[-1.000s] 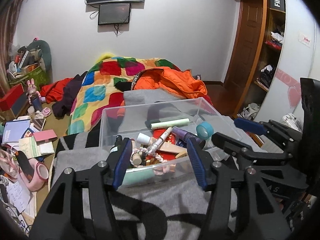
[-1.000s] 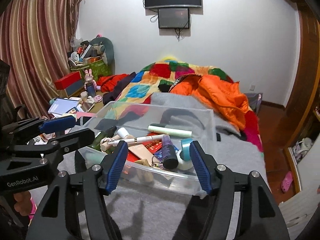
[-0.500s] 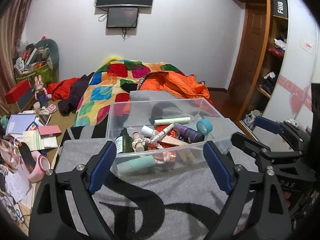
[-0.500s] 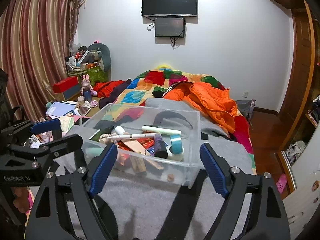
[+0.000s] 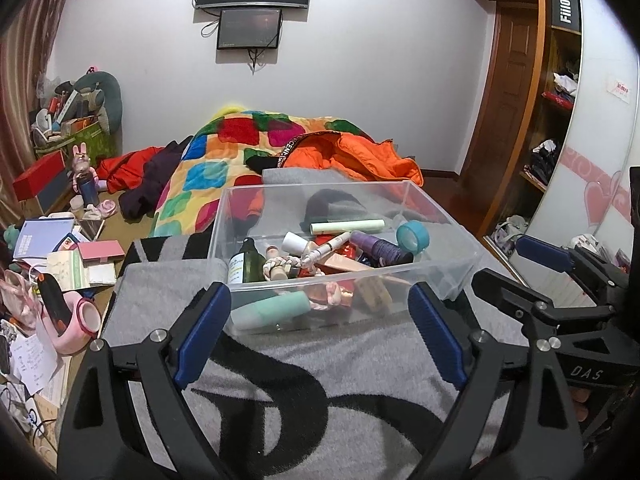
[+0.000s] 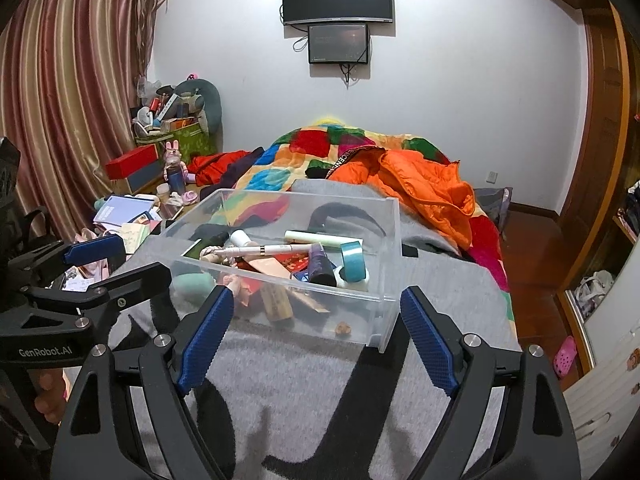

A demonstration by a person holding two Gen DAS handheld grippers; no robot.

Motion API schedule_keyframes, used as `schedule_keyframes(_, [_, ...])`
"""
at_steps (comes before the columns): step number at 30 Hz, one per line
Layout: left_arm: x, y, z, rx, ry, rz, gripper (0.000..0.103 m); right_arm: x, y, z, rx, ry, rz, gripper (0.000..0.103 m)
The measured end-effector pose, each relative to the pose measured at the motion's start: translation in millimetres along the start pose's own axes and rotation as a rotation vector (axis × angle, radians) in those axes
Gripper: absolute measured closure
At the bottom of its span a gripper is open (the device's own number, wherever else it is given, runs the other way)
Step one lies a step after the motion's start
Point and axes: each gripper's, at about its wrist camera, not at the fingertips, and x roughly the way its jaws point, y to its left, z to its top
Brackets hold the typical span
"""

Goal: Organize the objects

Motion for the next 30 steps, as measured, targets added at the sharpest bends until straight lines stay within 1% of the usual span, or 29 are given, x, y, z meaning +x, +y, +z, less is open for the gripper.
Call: schedule_keyframes(30, [-2.7,3.4,-4.3,-0.012,0.002,0.0,0.012,-0.9,0.8,-1.0,0.009,0.007,0.018,0.02])
